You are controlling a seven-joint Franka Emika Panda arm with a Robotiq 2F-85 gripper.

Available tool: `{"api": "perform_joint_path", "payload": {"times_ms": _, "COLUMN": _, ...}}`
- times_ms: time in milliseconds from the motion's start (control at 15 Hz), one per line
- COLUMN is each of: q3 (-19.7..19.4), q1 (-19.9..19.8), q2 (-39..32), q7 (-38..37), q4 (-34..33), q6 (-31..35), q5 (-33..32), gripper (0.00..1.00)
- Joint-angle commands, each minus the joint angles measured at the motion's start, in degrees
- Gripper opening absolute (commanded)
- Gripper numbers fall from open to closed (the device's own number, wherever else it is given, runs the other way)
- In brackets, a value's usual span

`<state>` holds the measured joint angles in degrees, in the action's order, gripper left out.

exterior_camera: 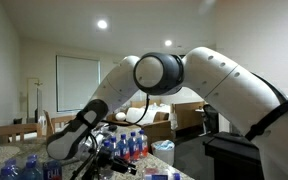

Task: Pick up the bottles laying on the table and put them upright on the left and right side of the table

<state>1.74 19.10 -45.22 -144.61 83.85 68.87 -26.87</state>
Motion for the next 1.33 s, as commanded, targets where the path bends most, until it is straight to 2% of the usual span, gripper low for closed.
{"api": "perform_joint_path", "payload": {"times_ms": 0, "q3": 1.5, "q1": -2.2, "q2": 7.5, "q7": 3.8, "q4": 7.3, "q6": 8.9, "q5": 2.6, "gripper": 0.93}}
{"api": "perform_joint_path", "payload": {"times_ms": 133, "q3": 1.3, "q1": -3.4, "q2": 10.6, "q7": 4.9, "q4": 10.6, "q6": 14.5, "q5": 3.9, "gripper": 1.0}}
{"api": "perform_joint_path", "payload": {"times_ms": 533, "q3": 1.0, "q1": -7.4, "q2": 24.4, "q7": 11.0, "q4": 25.3, "q6": 32.1, "q5": 6.2, "gripper": 1.0}}
{"api": "perform_joint_path", "payload": {"times_ms": 933, "q3": 1.0, "q1": -10.3, "q2": 42.6, "q7": 17.3, "q4": 41.8, "q6": 47.3, "q5": 8.7, "gripper": 1.0}}
{"api": "perform_joint_path", "payload": {"times_ms": 1067, "q3": 0.5, "q1": -11.9, "q2": 48.9, "q7": 21.1, "q4": 47.5, "q6": 52.2, "q5": 10.8, "gripper": 1.0}}
{"api": "perform_joint_path", "payload": {"times_ms": 1267, "q3": -1.8, "q1": -15.4, "q2": 55.4, "q7": 31.4, "q4": 54.0, "q6": 59.9, "q5": 15.9, "gripper": 1.0}}
